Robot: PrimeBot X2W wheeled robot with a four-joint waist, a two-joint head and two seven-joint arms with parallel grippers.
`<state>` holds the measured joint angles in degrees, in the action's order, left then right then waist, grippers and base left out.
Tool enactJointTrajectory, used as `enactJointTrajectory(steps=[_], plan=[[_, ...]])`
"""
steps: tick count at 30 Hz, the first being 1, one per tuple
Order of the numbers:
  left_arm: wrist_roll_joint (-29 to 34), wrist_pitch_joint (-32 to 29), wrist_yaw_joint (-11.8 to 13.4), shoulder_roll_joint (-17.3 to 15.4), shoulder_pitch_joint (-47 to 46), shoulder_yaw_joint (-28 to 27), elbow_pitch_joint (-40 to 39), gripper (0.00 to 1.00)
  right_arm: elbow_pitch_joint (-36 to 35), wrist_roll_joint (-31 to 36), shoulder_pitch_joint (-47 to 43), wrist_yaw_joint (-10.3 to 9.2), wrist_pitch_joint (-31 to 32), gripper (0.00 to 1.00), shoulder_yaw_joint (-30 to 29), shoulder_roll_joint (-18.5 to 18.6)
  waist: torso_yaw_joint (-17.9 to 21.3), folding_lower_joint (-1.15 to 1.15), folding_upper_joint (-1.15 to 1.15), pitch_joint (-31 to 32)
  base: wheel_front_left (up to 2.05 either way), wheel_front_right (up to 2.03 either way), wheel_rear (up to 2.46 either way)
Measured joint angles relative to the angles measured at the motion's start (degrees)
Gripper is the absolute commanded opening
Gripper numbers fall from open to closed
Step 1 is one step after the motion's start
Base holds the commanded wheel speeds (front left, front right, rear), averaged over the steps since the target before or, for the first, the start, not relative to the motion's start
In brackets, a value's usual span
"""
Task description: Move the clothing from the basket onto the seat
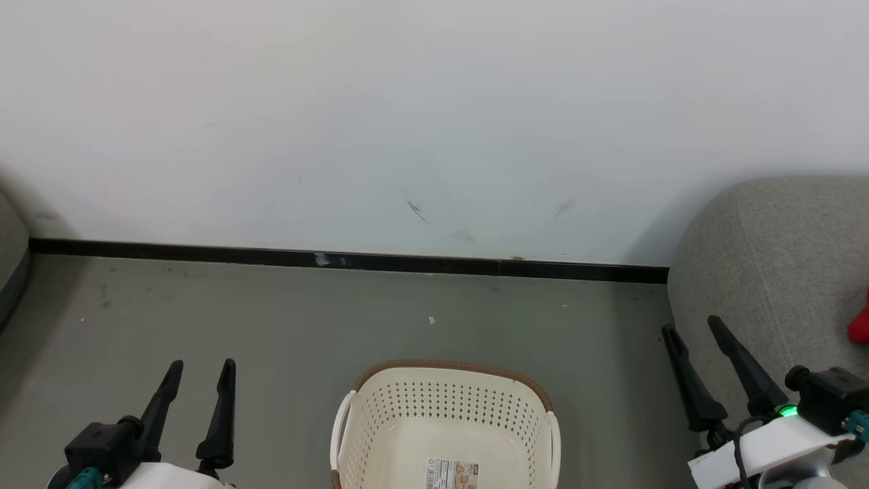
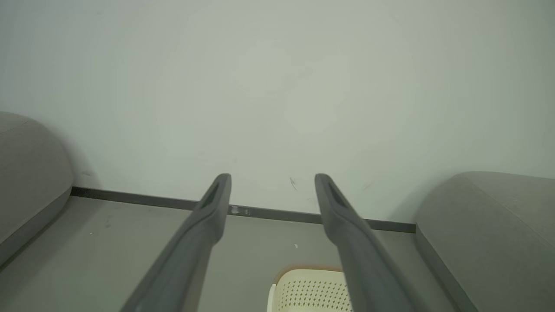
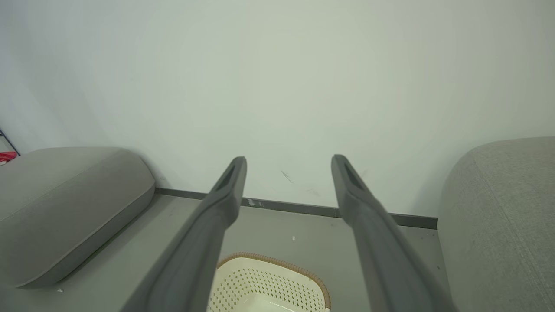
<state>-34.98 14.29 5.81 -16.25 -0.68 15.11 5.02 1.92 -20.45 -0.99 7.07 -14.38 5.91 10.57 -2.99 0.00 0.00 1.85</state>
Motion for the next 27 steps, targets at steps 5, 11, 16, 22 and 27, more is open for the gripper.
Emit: enactJointTrajectory(steps=[5, 11, 16, 22, 27], plan=[[0.47, 0.00, -0.32, 0.22, 0.01, -0.51, -0.01, 1.00, -0.44, 0.48, -0.35, 0.00, 0.00, 1.00, -0.11, -0.26, 0.09, 0.00, 0.00, 0.07, 0.00, 0.00, 0.00], [1.85, 0.00, -0.51, 0.48, 0.02, -0.86, 0.01, 1.00, -0.96, 1.45, -1.18, 0.00, 0.00, 1.00, -0.45, -0.67, 0.16, 0.00, 0.00, 0.14, 0.00, 0.00, 0.00], [2.34, 0.00, -0.98, 0.76, 0.02, -1.21, 0.07, 1.00, -1.22, 1.87, -1.18, 0.00, 0.00, 1.00, -0.62, -0.96, 0.20, 0.00, 0.00, 0.17, 0.00, 0.00, 0.00], [2.82, 0.00, -1.44, 1.14, 0.04, -1.49, 0.36, 1.00, -1.29, 2.00, -1.46, 0.00, 0.00, 1.00, -1.02, -1.14, 0.22, 0.00, 0.00, 0.20, 0.00, 0.00, 0.00], [2.96, 0.00, -1.52, 1.54, 0.08, -1.80, 0.42, 1.00, -1.29, 2.31, -1.49, 0.00, 0.00, 1.00, -1.25, -1.29, 0.26, 0.00, 0.00, 0.18, 0.00, 0.00, 0.00]])
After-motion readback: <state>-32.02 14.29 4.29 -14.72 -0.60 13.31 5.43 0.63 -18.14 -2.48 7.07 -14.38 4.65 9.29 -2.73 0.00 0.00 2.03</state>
